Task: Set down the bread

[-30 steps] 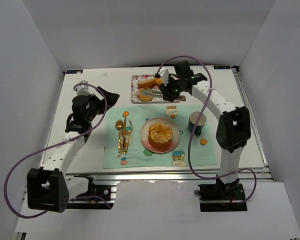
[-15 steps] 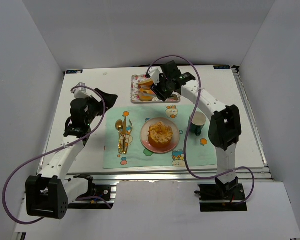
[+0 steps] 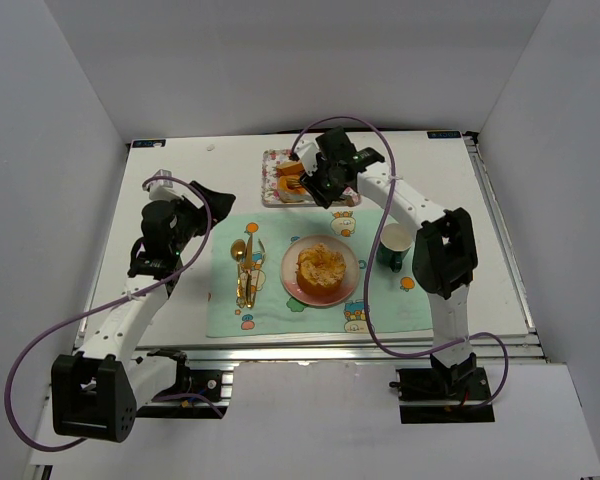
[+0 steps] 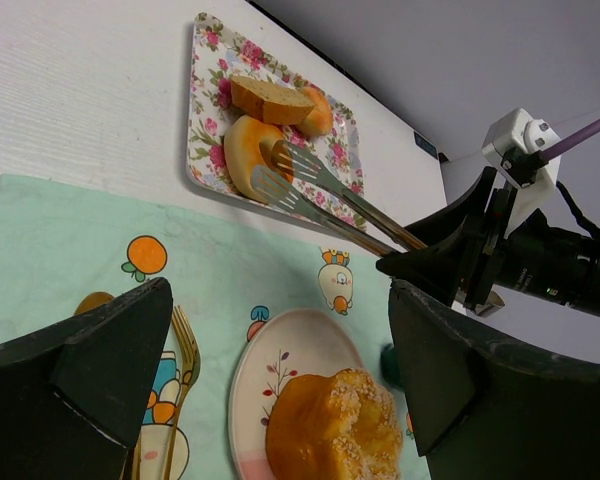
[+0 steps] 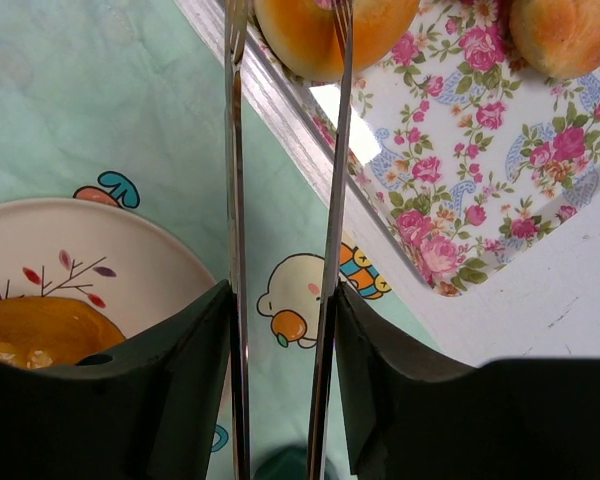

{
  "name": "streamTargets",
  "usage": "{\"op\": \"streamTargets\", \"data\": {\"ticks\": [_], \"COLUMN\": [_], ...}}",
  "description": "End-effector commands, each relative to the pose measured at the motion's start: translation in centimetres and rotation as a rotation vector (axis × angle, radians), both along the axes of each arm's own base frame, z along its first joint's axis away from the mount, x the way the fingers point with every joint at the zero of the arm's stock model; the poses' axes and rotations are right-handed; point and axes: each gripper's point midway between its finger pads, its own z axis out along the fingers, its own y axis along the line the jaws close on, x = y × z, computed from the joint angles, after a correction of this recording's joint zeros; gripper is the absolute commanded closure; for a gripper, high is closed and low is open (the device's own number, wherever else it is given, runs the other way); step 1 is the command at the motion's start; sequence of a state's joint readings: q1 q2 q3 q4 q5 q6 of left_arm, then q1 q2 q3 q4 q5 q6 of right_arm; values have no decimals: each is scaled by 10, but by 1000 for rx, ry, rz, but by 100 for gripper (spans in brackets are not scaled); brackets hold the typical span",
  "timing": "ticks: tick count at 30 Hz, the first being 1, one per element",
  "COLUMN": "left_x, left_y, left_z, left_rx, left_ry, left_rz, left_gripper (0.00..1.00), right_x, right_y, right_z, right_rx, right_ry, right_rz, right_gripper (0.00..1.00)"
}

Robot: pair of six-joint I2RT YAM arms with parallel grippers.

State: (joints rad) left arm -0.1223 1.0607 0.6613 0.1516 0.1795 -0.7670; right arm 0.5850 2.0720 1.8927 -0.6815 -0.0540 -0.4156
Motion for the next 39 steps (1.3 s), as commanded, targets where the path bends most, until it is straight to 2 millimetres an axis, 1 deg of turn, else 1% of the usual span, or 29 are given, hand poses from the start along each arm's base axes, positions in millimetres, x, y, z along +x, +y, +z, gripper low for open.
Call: {"op": "streamTargets", "data": {"ticks": [1, 7, 9, 11, 12, 15, 19, 25, 26, 27, 28, 29, 33, 35, 39], "left_x": [-5, -5, -5, -5, -5, -5, -4, -4, -4, -4, -4, -4, -4, -5, -4], "left_y": [0, 0, 1, 2, 2, 2, 2, 2, 2, 2, 2, 2, 2, 2, 2], "left_z": [7, 7, 8, 8, 7, 8, 8, 8, 8, 8, 8, 8, 9, 8, 11], "left_rx": [11, 8, 8, 10, 11, 9, 10, 11, 12, 13, 13, 13, 14, 16, 15], "left_ry": [-25, -25, -27, -26, -23, -25, -24, -21, -21, -21, -21, -21, -22, -21, -25], "left_rz": [-2, 2, 7, 8, 8, 11, 11, 9, 9, 9, 9, 9, 10, 10, 10], "left_gripper": [3, 3, 3, 3, 3, 3, 3, 3, 3, 3, 3, 3, 3, 3, 3], "right_x": [0, -8, -9, -10, -10, -12, -12, -8, -7, -4, -2, 1, 8, 11, 11], "right_y": [7, 13, 11, 12, 10, 10, 10, 13, 14, 14, 15, 15, 14, 12, 8], "right_z": [8, -2, -6, -9, -9, -12, -10, 4, 11, 16, 18, 28, 50, 58, 66], "right_rx": [18, 14, 10, 7, 5, 0, 3, 32, 45, 59, 68, 84, 137, 154, 182], "right_ry": [-14, 23, 35, 48, 48, 58, 57, 30, 18, 9, 3, -16, -47, -59, -58], "right_rz": [-22, -25, -34, -36, -39, -39, -36, -31, -29, -30, -29, -31, -18, -17, -8], "right_gripper": [51, 51, 51, 54, 56, 66, 78, 89, 89, 92, 93, 94, 97, 98, 100]}}
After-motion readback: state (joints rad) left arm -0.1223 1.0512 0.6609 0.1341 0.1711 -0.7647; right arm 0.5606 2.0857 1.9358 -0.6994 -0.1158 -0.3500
